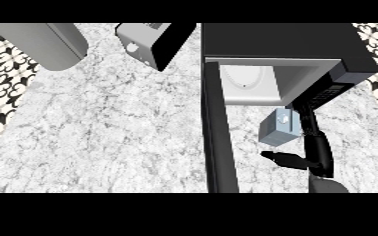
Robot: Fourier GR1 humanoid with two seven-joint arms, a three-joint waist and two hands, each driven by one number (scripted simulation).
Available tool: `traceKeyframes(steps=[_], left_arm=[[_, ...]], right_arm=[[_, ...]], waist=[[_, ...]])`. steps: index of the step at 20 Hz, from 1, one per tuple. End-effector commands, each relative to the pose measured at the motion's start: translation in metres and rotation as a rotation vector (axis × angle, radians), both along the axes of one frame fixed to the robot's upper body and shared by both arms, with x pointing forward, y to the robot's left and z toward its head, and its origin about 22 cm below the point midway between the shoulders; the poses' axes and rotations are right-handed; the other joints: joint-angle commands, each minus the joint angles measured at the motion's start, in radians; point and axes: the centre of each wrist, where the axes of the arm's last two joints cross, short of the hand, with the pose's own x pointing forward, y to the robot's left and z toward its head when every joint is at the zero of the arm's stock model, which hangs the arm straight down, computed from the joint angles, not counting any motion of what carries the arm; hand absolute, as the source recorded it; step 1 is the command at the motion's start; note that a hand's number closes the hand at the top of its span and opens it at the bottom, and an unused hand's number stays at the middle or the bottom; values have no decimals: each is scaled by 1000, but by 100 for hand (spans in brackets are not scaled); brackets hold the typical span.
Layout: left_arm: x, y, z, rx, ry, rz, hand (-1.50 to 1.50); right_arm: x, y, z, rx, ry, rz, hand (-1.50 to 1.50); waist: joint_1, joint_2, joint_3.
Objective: Pick up the milk, place it into the microwave and close the microwave
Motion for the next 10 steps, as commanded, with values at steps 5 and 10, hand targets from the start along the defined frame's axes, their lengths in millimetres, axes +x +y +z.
traceKeyframes(steps=[5, 10], left_arm=[[-5, -7, 20, -42, -83, -33, -150], [-15, -12, 24, -25, -86, -32, -150]], right_arm=[[9, -7, -30, -22, -14, 20, -150], [25, 5, -33, 28, -30, 62, 150]], waist=[[3, 3, 1], [13, 0, 1]])
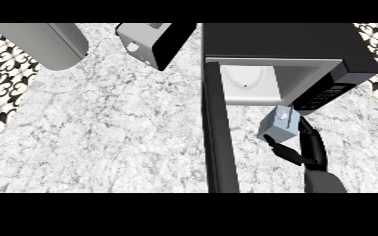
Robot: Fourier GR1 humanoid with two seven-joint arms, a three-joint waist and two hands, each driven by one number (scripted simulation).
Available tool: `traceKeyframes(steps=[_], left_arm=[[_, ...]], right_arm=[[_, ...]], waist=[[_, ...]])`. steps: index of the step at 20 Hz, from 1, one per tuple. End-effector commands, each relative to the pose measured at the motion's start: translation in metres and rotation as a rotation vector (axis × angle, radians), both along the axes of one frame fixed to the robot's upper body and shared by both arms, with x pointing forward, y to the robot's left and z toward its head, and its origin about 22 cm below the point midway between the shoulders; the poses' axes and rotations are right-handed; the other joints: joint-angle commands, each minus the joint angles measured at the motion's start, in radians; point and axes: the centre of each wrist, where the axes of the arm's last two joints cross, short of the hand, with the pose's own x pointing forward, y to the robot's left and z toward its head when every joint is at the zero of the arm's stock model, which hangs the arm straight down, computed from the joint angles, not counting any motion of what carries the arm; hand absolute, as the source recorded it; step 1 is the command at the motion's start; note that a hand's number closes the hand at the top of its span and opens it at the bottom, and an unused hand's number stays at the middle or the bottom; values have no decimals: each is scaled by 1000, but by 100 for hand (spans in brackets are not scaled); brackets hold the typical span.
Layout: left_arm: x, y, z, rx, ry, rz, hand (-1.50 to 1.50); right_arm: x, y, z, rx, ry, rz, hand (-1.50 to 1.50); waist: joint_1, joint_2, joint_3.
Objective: Pick up the milk, place it into the microwave and close the microwave
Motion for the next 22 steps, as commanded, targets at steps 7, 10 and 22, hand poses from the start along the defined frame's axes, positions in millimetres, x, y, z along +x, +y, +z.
traceKeyframes(steps=[7, 10, 22], left_arm=[[-5, -11, 23, -18, -93, -24, -150], [-6, -9, 26, -23, -79, -25, -150], [-11, 4, 20, -29, -63, -22, -150]], right_arm=[[14, -5, -9, -50, -155, 38, 150], [4, -36, -9, -44, -159, 20, 150], [-3, -24, -10, 88, -170, 247, 150]], waist=[[4, 2, 1], [1, 3, 1], [-15, -6, -1]])
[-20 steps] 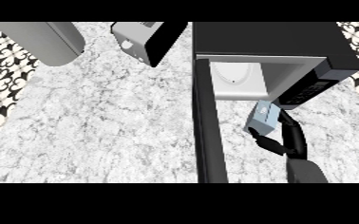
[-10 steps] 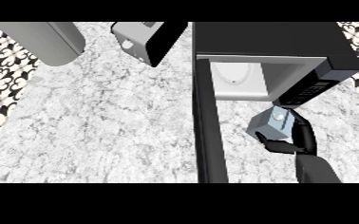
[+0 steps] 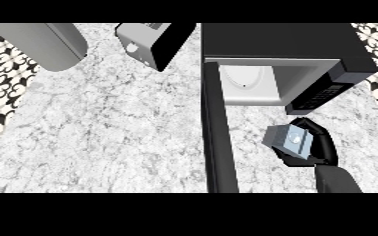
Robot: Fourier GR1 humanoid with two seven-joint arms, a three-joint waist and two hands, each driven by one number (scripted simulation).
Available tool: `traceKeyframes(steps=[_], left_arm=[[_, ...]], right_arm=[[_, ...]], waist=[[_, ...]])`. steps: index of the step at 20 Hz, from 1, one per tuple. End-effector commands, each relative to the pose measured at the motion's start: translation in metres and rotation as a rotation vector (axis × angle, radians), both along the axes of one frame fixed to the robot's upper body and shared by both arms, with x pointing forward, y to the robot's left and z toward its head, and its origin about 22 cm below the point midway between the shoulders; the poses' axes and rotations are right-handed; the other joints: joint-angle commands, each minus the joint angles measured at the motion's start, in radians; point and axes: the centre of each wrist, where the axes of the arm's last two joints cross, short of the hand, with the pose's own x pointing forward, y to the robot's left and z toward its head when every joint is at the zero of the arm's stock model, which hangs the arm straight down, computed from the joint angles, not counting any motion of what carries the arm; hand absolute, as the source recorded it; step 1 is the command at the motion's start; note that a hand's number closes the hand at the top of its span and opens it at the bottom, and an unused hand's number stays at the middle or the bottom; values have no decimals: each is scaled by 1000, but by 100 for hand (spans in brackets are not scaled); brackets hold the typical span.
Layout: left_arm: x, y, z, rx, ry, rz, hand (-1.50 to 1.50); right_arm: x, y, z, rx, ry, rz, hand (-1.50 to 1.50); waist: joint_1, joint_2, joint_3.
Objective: Pick up the milk, place it into the microwave and close the microwave
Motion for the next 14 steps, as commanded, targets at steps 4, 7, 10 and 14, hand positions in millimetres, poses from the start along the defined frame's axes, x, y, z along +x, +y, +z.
traceKeyframes(steps=[4, 7, 10, 14], left_arm=[[0, 0, 12, -16, -77, 10, -150], [-3, 3, 10, -21, -62, 21, -150], [-14, 6, 12, -32, -47, 7, -150], [-9, 15, 8, -31, -65, 6, -150]], right_arm=[[15, 45, 18, 112, -104, 181, 150], [17, 36, 47, 50, -117, 157, 150], [26, 57, 67, 57, -120, 126, 150], [23, 68, 77, 29, -117, 91, 150]], waist=[[-22, -6, -1], [-24, -6, -2], [-11, -4, -1], [-10, 0, 0]])
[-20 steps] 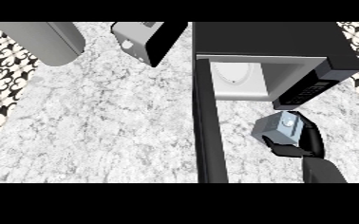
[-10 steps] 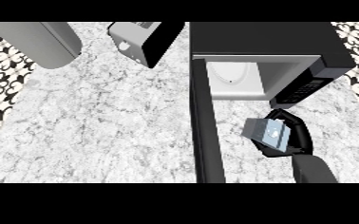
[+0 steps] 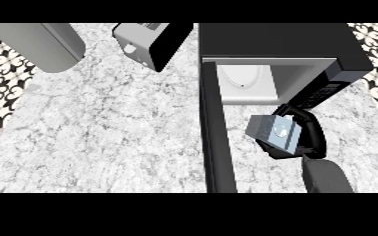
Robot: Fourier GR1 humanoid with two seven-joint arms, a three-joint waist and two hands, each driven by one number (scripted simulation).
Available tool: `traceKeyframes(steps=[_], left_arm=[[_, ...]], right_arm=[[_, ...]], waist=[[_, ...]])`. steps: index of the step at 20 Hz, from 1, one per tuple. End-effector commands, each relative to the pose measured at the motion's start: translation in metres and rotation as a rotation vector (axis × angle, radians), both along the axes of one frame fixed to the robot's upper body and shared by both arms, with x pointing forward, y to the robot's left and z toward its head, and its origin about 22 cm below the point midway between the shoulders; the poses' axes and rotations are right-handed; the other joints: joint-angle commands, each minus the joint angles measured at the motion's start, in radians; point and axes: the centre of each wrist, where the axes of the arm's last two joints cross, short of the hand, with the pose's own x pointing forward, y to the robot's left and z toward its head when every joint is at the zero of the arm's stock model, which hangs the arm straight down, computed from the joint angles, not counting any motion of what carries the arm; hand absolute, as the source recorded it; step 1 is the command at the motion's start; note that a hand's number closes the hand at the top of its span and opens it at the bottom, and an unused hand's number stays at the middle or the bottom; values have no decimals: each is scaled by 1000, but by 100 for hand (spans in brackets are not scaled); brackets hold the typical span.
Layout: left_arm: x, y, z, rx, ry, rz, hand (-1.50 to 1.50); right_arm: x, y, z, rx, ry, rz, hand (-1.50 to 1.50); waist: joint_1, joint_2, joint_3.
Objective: Pick up the milk, place it into the microwave and close the microwave
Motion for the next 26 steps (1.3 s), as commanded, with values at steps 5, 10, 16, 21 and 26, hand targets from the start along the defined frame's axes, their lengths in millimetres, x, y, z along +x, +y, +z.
traceKeyframes(steps=[5, 10, 16, 21, 26], left_arm=[[3, -3, 17, -32, -66, -7, -150], [5, 4, -2, -48, -36, -36, -150], [2, 11, -3, -31, -53, -30, -150], [15, 6, -5, -49, -66, -65, -150], [14, 1, 1, -50, -55, -84, -150]], right_arm=[[52, 41, 63, -58, -27, -70, 150], [72, 80, 59, -249, -48, -93, 150], [125, 63, 84, -326, 22, -185, 150], [142, 64, 84, -386, 7, -248, 150], [147, 63, 82, -409, -19, -338, 150]], waist=[[11, 4, 1], [20, 7, 1], [38, 13, 2], [47, 21, 2], [73, 32, 4]])
